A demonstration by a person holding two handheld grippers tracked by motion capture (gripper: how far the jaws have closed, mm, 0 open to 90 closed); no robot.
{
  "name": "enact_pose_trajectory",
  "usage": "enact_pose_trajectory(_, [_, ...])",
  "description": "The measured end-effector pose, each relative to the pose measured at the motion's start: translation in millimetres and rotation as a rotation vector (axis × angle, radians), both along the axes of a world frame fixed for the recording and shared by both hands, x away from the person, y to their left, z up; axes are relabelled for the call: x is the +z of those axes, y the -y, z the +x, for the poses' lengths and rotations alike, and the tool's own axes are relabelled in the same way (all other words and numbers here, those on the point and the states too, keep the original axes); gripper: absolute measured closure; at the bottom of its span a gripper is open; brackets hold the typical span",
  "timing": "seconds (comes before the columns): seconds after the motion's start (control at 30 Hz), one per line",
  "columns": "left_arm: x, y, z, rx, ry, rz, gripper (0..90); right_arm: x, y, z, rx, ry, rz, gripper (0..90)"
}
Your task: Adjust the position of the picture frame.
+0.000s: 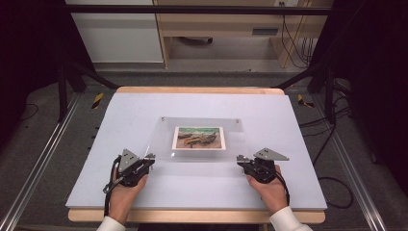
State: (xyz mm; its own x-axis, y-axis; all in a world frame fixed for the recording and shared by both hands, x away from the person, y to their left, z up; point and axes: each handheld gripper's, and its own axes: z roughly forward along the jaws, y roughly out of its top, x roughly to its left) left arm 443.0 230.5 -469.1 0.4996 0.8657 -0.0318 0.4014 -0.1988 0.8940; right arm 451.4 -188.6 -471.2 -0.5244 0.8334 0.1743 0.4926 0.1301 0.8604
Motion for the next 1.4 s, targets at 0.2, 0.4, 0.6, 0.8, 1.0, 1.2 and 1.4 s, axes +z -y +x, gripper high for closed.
enact_pose_trajectory(0.2, [-1.5, -1.2, 0.1, -0.009, -0.026, 0.005, 82.8, -1.9, -0.5, -1.4, 0.000, -0.014, -0.013, 83.9])
enact_pose_trajectory(0.4, [-3.5, -1.7, 0.9, -0.016, -0.053, 0.017, 83.0, -3.4, -1.4, -1.6, 0.000, -0.024, -0.032, 84.2])
enact_pose_trajectory(0.6, [-4.8, -2.2, 1.2, -0.021, -0.063, 0.024, 83.3, -5.4, -2.0, -1.9, 0.004, -0.037, -0.043, 84.3])
enact_pose_trajectory(0.8, [-5.5, -2.4, 1.3, -0.021, -0.066, 0.026, 83.3, -6.3, -2.5, -2.3, 0.005, -0.043, -0.050, 84.4])
enact_pose_trajectory(1.0, [-5.4, -3.1, 0.6, -0.022, -0.065, 0.028, 82.9, -6.5, -1.7, -2.6, 0.009, -0.046, -0.045, 84.0])
enact_pose_trajectory(1.2, [-2.9, -6.9, -1.1, -0.013, -0.057, 0.023, 75.8, -5.8, 2.7, -4.9, -0.005, -0.059, -0.038, 75.3])
enact_pose_trajectory(1.4, [-0.5, -17.4, -3.1, -0.007, -0.071, -0.007, 64.0, -2.0, 10.0, -11.9, -0.021, -0.049, -0.036, 60.8])
